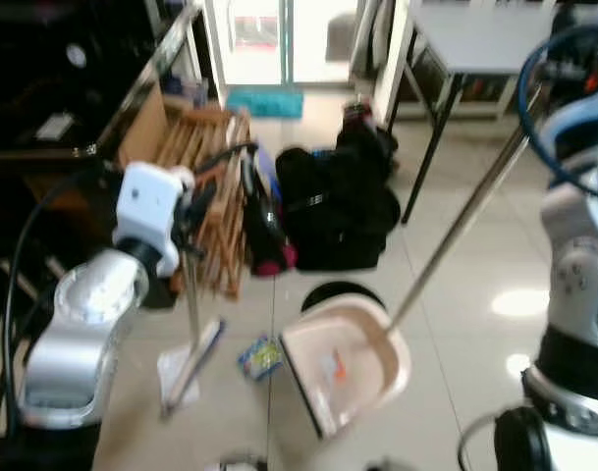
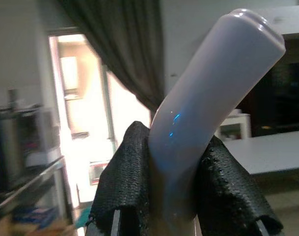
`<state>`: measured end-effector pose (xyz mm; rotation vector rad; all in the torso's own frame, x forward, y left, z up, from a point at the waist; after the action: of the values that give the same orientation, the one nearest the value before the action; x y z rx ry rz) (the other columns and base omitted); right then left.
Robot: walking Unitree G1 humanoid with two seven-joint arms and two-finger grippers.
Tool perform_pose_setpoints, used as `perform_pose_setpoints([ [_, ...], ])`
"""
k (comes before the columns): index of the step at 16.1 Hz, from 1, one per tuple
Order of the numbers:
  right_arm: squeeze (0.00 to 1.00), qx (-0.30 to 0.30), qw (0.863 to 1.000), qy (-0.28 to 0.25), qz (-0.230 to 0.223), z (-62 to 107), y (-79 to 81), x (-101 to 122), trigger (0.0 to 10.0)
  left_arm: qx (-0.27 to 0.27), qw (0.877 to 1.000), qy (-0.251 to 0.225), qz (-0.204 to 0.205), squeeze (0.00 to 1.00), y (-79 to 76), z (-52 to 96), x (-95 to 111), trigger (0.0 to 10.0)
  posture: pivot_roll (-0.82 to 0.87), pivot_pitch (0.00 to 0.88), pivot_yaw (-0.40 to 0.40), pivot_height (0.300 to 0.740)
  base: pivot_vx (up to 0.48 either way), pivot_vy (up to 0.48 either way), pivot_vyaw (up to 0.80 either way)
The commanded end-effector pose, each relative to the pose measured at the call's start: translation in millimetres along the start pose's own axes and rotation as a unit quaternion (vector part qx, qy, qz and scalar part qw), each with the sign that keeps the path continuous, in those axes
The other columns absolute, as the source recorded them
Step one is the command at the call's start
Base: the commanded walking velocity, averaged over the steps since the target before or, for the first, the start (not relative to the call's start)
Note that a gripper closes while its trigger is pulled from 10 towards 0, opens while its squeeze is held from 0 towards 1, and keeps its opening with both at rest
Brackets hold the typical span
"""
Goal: Sweep floor
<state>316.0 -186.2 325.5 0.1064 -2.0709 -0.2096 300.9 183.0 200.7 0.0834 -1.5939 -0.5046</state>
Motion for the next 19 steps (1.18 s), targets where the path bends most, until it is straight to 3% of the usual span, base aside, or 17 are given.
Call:
perform_pose_setpoints([
  [1,0.00,0.005,1.000,-0.021,-0.010,1.1,3.0,12.1,10.0,0.004,1.000,-0.014,-0.014,0.00,1.5,0.0,8.1,10.0,-0.01,0.051,0.021,0.740,0.000,0.368,0.00],
  [8,0.00,0.003,0.999,-0.001,-0.038,6.0,7.9,6.3,10.0,0.004,1.000,-0.011,-0.017,0.00,2.0,0.0,6.7,10.0,-0.01,0.060,0.021,0.740,0.000,0.367,0.00],
  [13,0.00,-0.027,0.998,0.009,-0.049,21.1,0.2,-0.8,10.0,-0.034,0.999,-0.019,-0.018,0.00,-6.7,-11.3,12.1,10.0,-0.03,0.069,0.096,0.740,0.000,0.367,0.00],
  [19,0.00,-0.025,0.998,0.047,-0.030,37.9,-1.6,-17.7,10.0,-0.039,0.999,-0.018,-0.013,0.00,-12.4,-13.8,8.9,10.0,-0.03,0.075,0.061,0.740,0.000,0.356,0.00],
])
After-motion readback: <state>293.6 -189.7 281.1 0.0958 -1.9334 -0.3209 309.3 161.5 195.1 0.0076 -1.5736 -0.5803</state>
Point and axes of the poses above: a point about 5 cm out from each wrist's last joint towards the gripper, its own z axis pointing back from the gripper into the wrist, its own x axis along the axis of the wrist's last joint, y = z × x, the point moved 2 cm from there along -z, pointing out of the wrist towards the gripper, and after that the axes turned 5 degrees about -z, right-handed, at the moved point
